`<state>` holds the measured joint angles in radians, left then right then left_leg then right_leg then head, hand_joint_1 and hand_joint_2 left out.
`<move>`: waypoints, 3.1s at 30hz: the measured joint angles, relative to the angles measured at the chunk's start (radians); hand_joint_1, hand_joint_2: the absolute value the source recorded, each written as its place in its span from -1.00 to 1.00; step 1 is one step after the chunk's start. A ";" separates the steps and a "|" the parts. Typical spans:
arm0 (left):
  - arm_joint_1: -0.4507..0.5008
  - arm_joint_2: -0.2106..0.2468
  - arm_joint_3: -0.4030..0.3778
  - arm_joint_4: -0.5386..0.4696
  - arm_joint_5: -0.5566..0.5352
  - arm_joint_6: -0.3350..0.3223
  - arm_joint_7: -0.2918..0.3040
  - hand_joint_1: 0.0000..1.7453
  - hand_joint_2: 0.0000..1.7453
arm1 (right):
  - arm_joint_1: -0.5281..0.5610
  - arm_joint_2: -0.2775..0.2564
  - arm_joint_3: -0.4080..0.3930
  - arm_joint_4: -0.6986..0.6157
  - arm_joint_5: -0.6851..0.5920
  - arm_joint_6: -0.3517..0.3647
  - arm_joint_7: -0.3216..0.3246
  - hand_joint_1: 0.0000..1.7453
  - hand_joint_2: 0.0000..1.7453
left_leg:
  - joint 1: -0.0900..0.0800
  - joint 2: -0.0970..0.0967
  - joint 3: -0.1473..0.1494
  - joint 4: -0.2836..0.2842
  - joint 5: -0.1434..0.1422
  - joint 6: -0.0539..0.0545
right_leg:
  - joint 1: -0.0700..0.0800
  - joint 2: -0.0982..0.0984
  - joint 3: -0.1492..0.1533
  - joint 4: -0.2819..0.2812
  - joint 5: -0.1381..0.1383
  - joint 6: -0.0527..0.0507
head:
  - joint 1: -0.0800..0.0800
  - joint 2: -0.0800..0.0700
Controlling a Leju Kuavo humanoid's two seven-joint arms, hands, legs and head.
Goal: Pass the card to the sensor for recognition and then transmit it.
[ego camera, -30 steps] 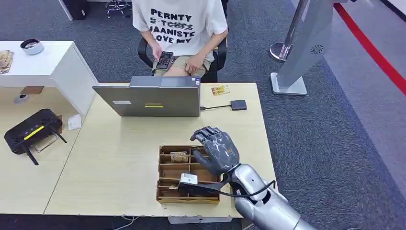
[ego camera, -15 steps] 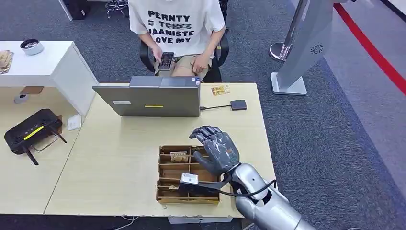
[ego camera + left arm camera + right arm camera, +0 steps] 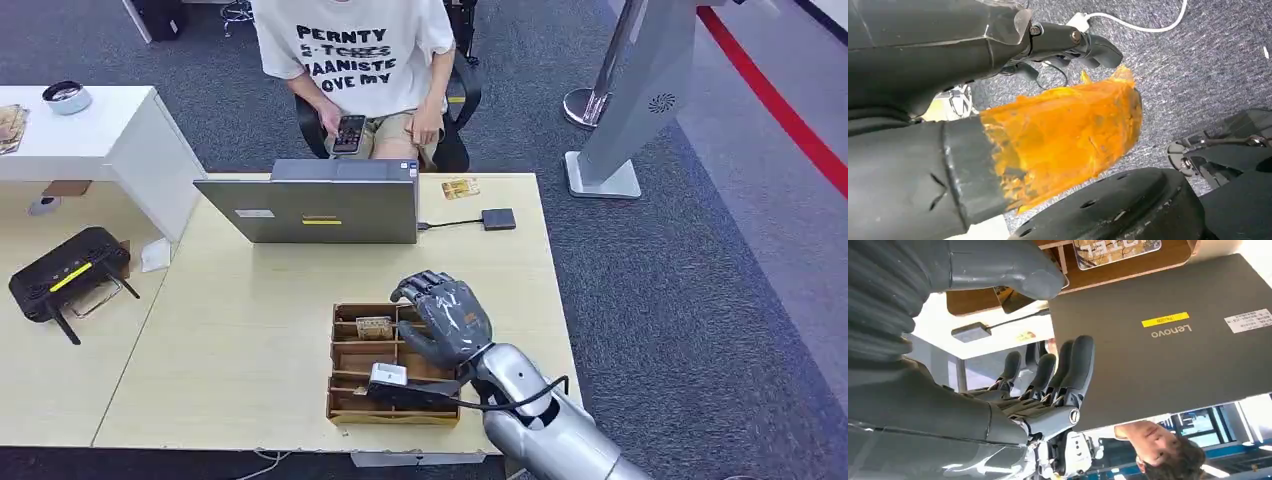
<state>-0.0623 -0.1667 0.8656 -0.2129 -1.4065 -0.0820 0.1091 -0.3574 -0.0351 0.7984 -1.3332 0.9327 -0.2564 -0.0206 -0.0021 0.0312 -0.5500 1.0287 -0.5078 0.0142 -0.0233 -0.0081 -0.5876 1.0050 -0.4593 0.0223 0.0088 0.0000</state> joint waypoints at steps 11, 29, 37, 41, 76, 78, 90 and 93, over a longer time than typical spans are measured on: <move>0.000 0.000 0.000 0.000 -0.002 0.000 -0.003 -1.00 -1.00 | -0.018 0.001 -0.002 0.029 -0.011 0.008 0.002 -0.10 1.00 | 0.000 0.000 0.000 0.000 0.000 0.000 | 0.000 0.000 0.000 0.000 0.000 0.000 | 0.000 0.000; -0.003 0.000 0.000 0.000 -0.006 0.000 -0.003 -1.00 -1.00 | -0.061 0.003 -0.016 0.095 -0.007 0.039 0.011 -0.16 1.00 | 0.000 0.000 0.000 0.000 0.000 0.000 | 0.000 0.000 0.000 0.000 0.000 0.000 | 0.000 0.000; -0.005 0.000 0.000 0.000 -0.011 0.000 -0.003 -1.00 -1.00 | -0.083 0.003 -0.016 0.136 -0.002 0.063 0.013 -0.16 1.00 | 0.000 0.000 0.000 0.000 0.000 0.000 | 0.000 0.000 0.000 0.000 0.000 0.000 | 0.000 0.000; -0.006 0.000 0.000 0.000 -0.011 0.000 -0.003 -1.00 -1.00 | -0.096 0.003 -0.015 0.151 0.004 0.076 0.014 0.24 1.00 | 0.000 0.000 0.001 0.000 0.000 0.000 | 0.000 0.000 0.000 0.000 0.000 0.000 | 0.000 0.000; -0.007 0.000 0.000 0.000 -0.011 0.000 -0.016 -1.00 -1.00 | -0.077 0.003 -0.040 0.131 -0.063 0.018 -0.035 1.00 1.00 | 0.000 0.000 0.000 0.000 0.000 0.000 | 0.000 0.000 0.000 0.000 0.000 0.000 | 0.000 0.000; -0.006 0.000 0.000 0.000 -0.011 0.000 -0.016 -1.00 -1.00 | -0.071 0.003 -0.047 0.113 -0.066 0.015 -0.038 1.00 1.00 | 0.000 0.000 0.000 0.000 0.000 0.000 | 0.000 0.000 0.000 0.000 0.000 0.000 | 0.000 0.000; -0.007 -0.001 0.000 0.000 -0.013 0.000 -0.018 -1.00 -1.00 | 0.012 0.024 -0.117 -0.010 -0.167 -0.093 -0.132 1.00 1.00 | 0.000 0.000 0.000 0.000 0.000 0.000 | 0.000 0.000 0.000 0.000 0.000 0.000 | 0.000 0.000; -0.007 -0.001 0.000 0.000 -0.013 0.000 -0.018 -1.00 -1.00 | 0.027 0.027 -0.130 -0.033 -0.171 -0.095 -0.137 1.00 1.00 | 0.000 0.000 0.000 0.000 0.000 0.000 | 0.000 0.000 0.000 0.000 0.000 0.000 | 0.000 0.000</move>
<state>-0.0690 -0.1678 0.8656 -0.2129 -1.4199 -0.0820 0.0908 -0.3305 -0.0076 0.6679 -1.3661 0.7618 -0.3517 -0.1572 -0.0021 0.0312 -0.5500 1.0287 -0.5078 0.0143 -0.0233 -0.0081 -0.5877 1.0050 -0.4592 0.0221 0.0092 0.0000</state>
